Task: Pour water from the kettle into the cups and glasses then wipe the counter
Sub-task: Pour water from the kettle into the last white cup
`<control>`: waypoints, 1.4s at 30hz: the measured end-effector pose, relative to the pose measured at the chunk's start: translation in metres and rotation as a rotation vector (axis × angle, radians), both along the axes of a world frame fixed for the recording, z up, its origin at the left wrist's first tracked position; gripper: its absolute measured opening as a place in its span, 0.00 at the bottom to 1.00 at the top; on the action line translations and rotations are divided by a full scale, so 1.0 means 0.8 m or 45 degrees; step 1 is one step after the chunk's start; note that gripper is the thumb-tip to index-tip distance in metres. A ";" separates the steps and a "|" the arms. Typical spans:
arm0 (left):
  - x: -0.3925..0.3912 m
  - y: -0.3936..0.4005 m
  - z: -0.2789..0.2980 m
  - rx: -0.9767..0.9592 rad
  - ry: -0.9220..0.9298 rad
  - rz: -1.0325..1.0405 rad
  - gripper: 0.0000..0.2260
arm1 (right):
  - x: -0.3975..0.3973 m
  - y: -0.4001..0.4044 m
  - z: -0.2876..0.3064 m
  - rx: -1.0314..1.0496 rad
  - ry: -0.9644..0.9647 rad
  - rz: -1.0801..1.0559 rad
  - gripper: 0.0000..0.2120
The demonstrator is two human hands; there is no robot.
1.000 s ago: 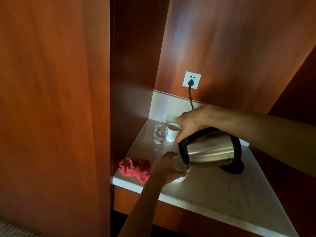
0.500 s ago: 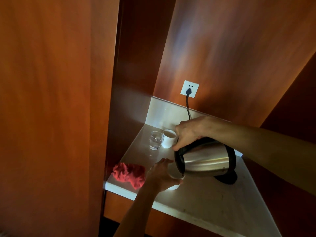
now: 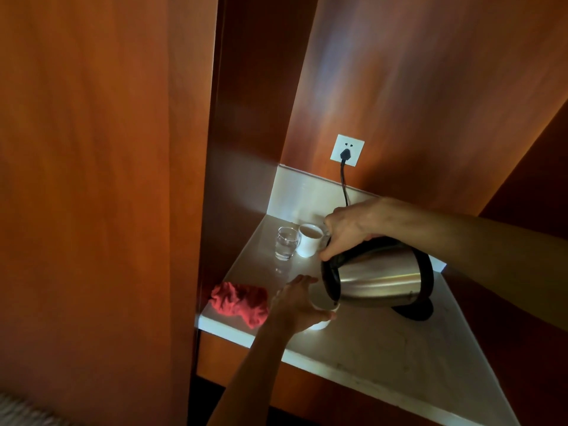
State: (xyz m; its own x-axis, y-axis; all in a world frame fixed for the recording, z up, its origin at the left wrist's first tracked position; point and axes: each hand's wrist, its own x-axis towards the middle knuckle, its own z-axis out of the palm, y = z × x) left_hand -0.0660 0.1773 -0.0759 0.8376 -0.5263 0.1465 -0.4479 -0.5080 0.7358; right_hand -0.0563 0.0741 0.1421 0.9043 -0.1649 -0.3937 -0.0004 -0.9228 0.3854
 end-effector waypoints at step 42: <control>-0.010 -0.016 0.027 0.237 -0.106 0.037 0.41 | -0.099 -0.150 -0.041 0.703 -0.499 -0.378 0.32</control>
